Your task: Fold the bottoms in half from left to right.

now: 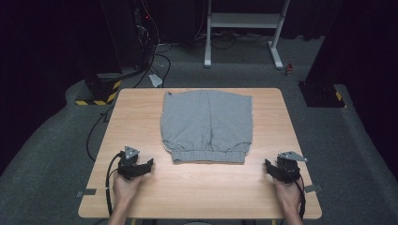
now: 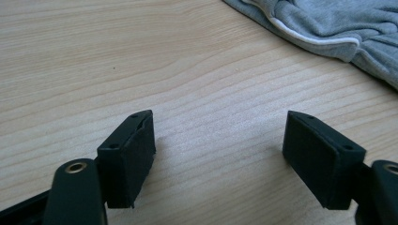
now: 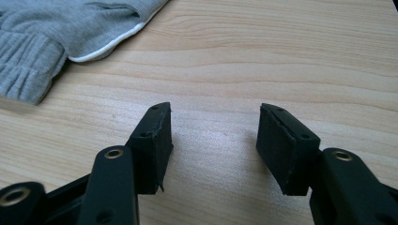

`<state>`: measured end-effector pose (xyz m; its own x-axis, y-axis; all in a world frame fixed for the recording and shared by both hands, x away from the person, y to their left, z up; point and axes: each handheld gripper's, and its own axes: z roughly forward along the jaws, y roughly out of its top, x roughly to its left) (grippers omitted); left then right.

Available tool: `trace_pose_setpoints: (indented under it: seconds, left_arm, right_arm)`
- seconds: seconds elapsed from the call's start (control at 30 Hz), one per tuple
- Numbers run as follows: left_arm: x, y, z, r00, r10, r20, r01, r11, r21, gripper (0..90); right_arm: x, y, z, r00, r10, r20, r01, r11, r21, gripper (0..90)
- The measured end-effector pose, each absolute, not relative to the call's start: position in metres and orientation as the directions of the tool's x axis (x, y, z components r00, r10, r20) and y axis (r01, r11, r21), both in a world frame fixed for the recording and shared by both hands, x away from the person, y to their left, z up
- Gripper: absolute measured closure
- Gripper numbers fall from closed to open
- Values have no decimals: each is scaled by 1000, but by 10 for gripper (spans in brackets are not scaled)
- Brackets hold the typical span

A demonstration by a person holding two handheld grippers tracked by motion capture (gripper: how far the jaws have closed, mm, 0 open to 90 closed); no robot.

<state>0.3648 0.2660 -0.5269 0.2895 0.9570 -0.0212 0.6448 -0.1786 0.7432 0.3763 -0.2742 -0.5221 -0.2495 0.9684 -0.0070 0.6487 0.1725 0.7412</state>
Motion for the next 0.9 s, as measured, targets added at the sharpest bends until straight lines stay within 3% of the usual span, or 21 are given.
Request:
trace_pose_setpoints:
  seconds: [0.23, 0.37, 0.9]
  left_arm:
    - [363, 263, -524, 311, 948, -65, 634, -156, 757, 253]
    - [362, 262, -523, 345, 930, -126, 639, -135, 758, 308]
    - [366, 239, -516, 414, 904, -103, 603, -188, 775, 295]
  right_arm:
    - [374, -273, -516, -266, 964, 14, 618, 159, 770, 451]
    - [374, -271, -515, -270, 963, 13, 612, 161, 774, 440]
    - [377, -255, -514, -317, 948, 29, 607, 179, 775, 461]
